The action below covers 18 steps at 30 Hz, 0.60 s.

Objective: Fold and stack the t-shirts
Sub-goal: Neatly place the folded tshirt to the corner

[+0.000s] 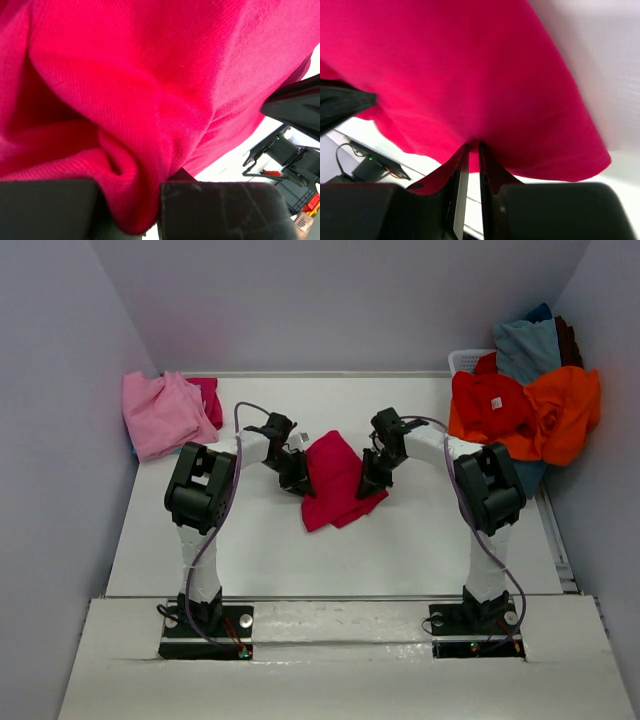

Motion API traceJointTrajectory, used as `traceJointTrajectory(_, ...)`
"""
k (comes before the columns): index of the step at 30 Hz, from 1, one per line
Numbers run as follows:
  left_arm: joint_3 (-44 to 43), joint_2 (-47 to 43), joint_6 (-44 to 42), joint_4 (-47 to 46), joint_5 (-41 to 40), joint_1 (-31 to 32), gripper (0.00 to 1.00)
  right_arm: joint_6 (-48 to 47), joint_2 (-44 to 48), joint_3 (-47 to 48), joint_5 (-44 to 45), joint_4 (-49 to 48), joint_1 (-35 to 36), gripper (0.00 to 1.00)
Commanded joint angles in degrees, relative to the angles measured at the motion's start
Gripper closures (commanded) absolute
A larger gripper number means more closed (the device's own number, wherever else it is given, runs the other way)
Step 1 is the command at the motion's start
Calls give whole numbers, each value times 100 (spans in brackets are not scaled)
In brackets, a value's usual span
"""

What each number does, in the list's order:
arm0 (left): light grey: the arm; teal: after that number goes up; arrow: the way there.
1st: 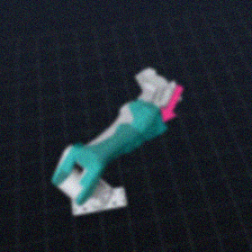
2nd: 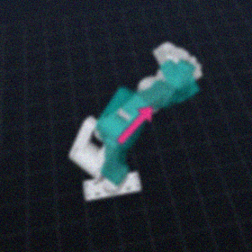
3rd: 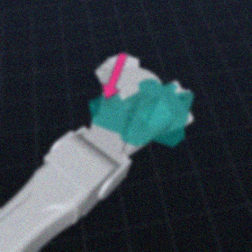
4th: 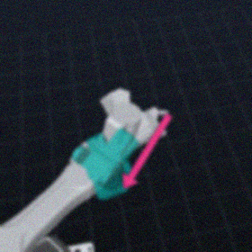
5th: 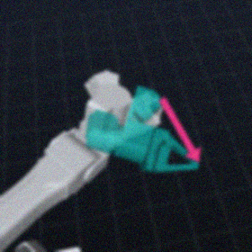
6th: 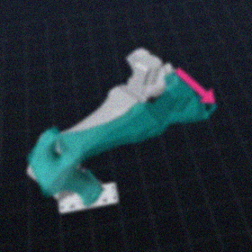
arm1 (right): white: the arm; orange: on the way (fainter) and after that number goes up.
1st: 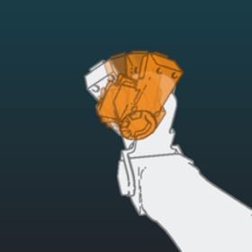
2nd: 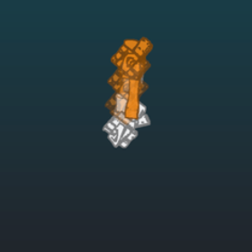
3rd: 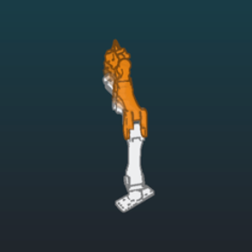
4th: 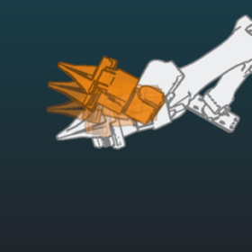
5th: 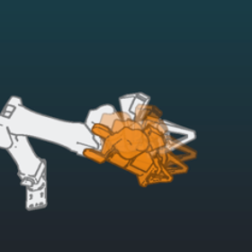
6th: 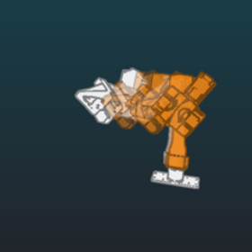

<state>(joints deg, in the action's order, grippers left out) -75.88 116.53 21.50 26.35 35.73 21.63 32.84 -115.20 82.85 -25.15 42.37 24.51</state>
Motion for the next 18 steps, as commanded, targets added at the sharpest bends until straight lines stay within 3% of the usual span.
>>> traceJointTrajectory(1, 20, 73, -111, 354, -679, 43, 94, -6, -55, -268, -105, -211, 45, 81)
traceJointTrajectory(3, 11, -60, -15, 362, -969, -18, 81, -23, -73, -322, -43, -212, 45, 82)
traceJointTrajectory(4, 20, -173, 21, 336, -1110, -18, 67, -41, -90, -339, -43, -212, 45, 82)
traceJointTrajectory(5, 29, -227, 56, 310, -1129, -123, 60, -50, -108, -348, -34, -212, 45, 82)
traceJointTrajectory(6, 29, -271, 74, 309, -1155, -185, 44, -58, -117, -348, -17, -212, 45, 82)
traceJointTrajectory(12, -6, -412, 21, 345, -1401, -651, 27, -129, -222, -296, 45, -124, 45, 82)
traceJointTrajectory(15, 46, -482, 39, 301, -1463, -879, 2, -138, -240, -296, 62, -132, 45, 83)
traceJointTrajectory(18, 99, -473, 21, 239, -1384, -1002, 1, -146, -266, -269, 54, -106, 45, 83)
